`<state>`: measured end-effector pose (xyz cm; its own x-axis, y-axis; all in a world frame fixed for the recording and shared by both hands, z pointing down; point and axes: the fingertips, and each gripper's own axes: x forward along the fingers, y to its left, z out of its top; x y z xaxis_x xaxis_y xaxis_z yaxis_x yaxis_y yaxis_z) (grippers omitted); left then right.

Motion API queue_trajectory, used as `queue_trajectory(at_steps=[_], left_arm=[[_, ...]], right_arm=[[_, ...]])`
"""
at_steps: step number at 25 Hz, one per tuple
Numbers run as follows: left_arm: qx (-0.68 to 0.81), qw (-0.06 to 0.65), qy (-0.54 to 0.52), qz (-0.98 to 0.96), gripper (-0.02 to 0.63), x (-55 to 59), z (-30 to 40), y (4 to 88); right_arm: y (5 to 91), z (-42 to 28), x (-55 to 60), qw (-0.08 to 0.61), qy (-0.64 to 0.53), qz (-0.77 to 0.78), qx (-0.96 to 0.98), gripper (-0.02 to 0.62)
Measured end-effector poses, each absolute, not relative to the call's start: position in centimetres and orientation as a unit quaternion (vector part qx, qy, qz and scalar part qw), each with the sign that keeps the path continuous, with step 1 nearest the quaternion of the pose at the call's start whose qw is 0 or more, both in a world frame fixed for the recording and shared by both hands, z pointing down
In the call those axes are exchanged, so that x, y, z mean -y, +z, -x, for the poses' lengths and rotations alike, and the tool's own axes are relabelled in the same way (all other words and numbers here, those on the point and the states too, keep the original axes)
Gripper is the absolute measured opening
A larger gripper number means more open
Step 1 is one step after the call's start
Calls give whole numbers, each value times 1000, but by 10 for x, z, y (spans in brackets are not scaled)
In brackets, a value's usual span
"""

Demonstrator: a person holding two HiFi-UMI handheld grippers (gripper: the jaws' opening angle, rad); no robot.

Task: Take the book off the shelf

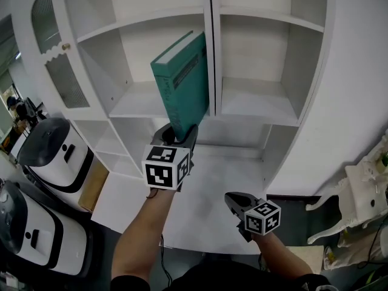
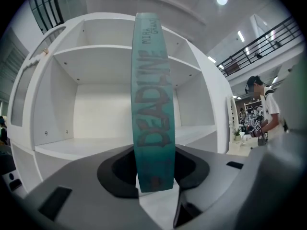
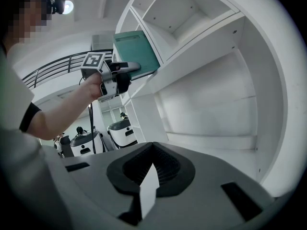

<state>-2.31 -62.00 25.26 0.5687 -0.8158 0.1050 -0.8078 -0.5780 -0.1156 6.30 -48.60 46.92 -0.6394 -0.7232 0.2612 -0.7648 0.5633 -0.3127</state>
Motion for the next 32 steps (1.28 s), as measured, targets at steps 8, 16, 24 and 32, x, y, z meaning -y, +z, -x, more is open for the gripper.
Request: queue_trajectory(at_steps=[8,16,24,32], left_arm=[[-456,28,-26,889,167,570,61,256],[-464,51,-17,884,166,530,102,263],[-488,31,-18,872,166,501,154,291],[-500,-48,-32,864,163,486,188,360]], right_arm=[[478,-42,483,66,206,-402,890,12],[479,-26,482,74,205,-389,895,12],[483,-7,479,85,204,-376,900,12],[488,0,477,89,208,-376,899,12]])
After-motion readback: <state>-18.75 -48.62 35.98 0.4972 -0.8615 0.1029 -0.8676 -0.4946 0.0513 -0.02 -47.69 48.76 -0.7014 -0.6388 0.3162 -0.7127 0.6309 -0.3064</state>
